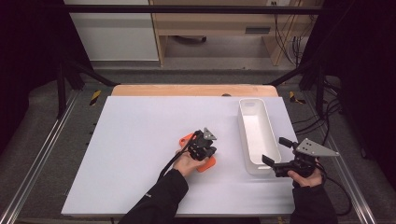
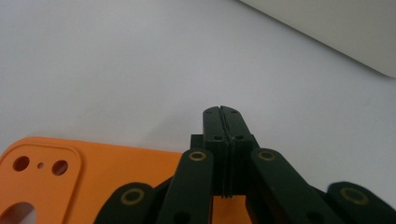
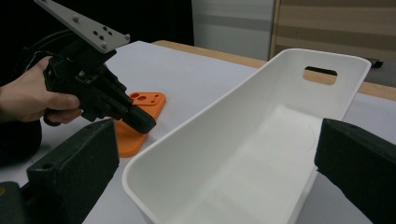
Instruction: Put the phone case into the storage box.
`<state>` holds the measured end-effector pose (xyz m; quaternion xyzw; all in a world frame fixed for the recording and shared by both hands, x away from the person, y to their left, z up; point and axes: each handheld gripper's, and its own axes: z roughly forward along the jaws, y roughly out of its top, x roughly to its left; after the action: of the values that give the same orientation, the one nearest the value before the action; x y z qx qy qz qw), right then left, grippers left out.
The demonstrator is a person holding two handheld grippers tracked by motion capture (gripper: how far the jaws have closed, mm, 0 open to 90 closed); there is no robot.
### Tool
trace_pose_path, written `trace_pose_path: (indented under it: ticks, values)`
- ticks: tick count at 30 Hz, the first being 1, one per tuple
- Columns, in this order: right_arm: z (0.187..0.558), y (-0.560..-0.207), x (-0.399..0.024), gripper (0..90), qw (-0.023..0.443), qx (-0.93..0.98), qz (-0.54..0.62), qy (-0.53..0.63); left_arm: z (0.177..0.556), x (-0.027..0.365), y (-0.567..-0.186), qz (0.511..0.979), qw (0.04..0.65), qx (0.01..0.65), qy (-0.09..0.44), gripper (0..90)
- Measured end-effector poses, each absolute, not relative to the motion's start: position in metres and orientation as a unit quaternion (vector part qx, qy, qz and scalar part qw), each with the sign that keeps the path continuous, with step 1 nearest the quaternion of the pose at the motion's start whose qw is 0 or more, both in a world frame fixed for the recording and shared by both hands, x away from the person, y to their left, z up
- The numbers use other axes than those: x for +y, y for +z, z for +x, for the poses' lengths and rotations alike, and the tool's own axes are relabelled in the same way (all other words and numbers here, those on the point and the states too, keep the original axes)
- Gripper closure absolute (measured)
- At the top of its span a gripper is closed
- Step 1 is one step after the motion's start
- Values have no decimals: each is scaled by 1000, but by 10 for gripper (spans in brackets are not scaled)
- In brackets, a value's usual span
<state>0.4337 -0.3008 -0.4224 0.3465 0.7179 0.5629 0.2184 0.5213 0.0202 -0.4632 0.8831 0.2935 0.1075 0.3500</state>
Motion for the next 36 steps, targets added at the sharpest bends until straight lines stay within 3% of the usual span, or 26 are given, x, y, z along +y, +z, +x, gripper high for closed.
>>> trace_pose_path:
  ticks: [36]
  values:
    - [434,-423,-301,4,217,721,347,560,517,19,-463,911,304,255,109,896]
